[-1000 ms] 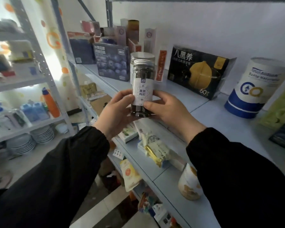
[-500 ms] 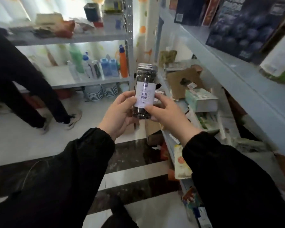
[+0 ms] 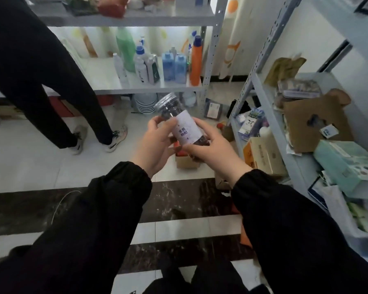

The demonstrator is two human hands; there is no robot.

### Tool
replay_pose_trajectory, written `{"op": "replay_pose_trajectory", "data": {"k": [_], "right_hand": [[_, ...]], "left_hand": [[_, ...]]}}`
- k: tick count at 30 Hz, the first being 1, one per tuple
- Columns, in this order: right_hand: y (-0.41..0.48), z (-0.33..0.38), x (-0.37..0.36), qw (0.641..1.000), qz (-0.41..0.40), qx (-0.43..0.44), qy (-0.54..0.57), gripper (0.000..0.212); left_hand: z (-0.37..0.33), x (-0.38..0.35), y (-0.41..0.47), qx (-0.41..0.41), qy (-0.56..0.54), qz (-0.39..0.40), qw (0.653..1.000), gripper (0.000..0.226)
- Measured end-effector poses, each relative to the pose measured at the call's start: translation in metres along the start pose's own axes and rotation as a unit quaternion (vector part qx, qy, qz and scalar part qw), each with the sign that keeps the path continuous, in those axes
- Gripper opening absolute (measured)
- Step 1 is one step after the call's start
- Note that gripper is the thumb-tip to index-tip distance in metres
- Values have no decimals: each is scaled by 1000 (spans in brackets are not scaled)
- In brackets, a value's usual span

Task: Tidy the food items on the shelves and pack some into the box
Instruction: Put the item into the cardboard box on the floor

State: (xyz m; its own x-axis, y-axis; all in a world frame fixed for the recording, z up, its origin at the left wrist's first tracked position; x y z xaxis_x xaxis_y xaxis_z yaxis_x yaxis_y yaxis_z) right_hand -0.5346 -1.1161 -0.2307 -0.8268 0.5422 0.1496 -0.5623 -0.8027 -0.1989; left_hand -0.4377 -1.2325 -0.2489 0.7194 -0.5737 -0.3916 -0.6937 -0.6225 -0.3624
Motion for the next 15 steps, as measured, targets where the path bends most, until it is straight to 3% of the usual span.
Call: {"op": "replay_pose_trajectory", "data": {"k": [5,11,15], "right_hand": [[64,-33,16,998,-38,-44,2,59],[164,-93,55,981,-151,-122,21,60],[248,-139,77,973,-156,-171,25,46]], "left_hand": [[-8,31,80,-24,-2,-52,998,39],[23,38,185,27,66,-105,992,20],[34,38,266,51,182,-141,972,40]]}}
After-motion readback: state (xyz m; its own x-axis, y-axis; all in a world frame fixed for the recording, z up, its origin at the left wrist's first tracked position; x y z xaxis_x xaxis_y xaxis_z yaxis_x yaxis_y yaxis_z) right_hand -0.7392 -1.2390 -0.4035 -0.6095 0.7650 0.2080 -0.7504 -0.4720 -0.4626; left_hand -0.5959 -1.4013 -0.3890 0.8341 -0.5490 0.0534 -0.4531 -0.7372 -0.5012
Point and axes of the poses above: each hand's wrist, its own y-axis towards the middle knuckle, its own x-axis out of the back of the hand, z = x × y, the point moved 8 cm from there along y, towards the middle knuckle
